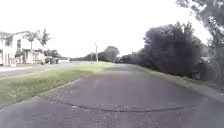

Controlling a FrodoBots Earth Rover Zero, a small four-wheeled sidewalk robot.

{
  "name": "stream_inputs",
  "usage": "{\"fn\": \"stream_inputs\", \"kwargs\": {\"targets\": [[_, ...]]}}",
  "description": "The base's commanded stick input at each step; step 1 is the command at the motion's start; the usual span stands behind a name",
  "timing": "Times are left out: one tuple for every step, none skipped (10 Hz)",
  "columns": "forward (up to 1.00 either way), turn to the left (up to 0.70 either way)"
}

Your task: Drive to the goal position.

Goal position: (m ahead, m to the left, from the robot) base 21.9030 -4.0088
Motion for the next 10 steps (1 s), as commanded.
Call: {"fn": "stream_inputs", "kwargs": {"targets": [[0.06, 0.0], [0.06, 0.0], [0.06, 0.0], [0.06, 0.0], [0.06, 0.0], [0.05, 0.0], [0.05, 0.0], [0.05, 0.0], [0.06, 0.0], [0.06, 0.0]]}}
